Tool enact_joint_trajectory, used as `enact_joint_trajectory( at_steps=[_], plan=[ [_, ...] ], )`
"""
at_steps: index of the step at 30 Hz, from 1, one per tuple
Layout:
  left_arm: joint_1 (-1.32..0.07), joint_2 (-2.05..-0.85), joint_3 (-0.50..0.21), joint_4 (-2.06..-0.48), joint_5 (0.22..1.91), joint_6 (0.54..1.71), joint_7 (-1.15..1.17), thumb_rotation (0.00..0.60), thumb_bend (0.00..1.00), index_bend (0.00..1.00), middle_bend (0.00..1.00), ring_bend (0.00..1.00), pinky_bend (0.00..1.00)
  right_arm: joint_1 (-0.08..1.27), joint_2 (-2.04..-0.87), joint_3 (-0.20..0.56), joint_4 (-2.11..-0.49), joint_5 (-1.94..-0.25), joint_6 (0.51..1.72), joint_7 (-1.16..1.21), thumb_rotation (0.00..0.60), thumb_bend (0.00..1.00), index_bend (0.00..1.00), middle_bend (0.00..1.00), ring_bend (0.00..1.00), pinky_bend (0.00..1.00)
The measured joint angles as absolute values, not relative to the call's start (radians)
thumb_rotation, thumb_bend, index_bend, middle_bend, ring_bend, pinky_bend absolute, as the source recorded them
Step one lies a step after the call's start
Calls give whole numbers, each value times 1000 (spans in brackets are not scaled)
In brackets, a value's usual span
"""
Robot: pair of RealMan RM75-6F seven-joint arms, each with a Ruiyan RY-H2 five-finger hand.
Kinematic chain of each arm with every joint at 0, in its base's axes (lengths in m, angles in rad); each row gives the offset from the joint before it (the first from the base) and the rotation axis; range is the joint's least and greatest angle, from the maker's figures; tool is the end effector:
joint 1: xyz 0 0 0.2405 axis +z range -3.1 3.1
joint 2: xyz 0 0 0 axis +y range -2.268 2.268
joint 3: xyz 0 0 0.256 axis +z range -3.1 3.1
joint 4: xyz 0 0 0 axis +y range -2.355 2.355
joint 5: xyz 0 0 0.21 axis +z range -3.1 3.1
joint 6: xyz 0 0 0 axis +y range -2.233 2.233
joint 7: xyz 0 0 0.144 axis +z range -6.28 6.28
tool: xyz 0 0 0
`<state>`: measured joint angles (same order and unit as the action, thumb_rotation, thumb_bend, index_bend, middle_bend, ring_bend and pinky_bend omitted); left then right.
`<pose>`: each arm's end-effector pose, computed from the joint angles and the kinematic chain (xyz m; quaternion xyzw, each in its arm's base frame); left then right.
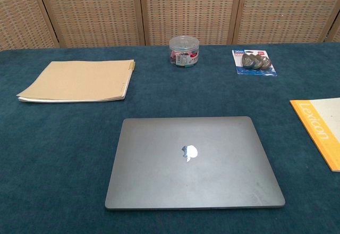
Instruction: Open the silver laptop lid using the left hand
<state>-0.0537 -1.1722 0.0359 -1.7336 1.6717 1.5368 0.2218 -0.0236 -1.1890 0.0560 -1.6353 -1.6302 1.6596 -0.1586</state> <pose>-0.2663 0.1501 0.1229 -0.6501 -0.3495 -0.3940 0.5478 -0.2915 -0.1471 0.1536 0.5817 -0.3208 0.4133 0.6228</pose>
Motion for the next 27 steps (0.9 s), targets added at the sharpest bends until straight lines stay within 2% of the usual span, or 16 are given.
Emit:
enact_joint_trajectory(
  at_steps=[9, 15, 18, 22, 27],
  plan=[
    [-60, -1185, 36, -1720, 1683, 1530, 232, 600, 0, 0, 0, 0, 0, -23, -1183, 57, -1639, -1621, 1654, -145, 600, 0, 0, 0, 0, 0],
    [-107, -1210, 41, -1706, 1745, 1487, 207, 600, 0, 0, 0, 0, 0, -21, -1176, 64, -1639, -1605, 1647, -130, 600, 0, 0, 0, 0, 0],
    [-163, -1224, 48, -1703, 1810, 1439, 162, 600, 0, 0, 0, 0, 0, -17, -1172, 68, -1639, -1593, 1636, -119, 600, 0, 0, 0, 0, 0],
    [-294, -1258, 53, -1691, 1928, 1320, 79, 600, 0, 0, 0, 0, 0, -15, -1168, 70, -1641, -1588, 1632, -109, 600, 0, 0, 0, 0, 0],
    [-423, -1339, 34, -1677, 1967, 1164, 77, 600, 0, 0, 0, 0, 0, -15, -1163, 70, -1641, -1584, 1630, -95, 600, 0, 0, 0, 0, 0]
  ],
)
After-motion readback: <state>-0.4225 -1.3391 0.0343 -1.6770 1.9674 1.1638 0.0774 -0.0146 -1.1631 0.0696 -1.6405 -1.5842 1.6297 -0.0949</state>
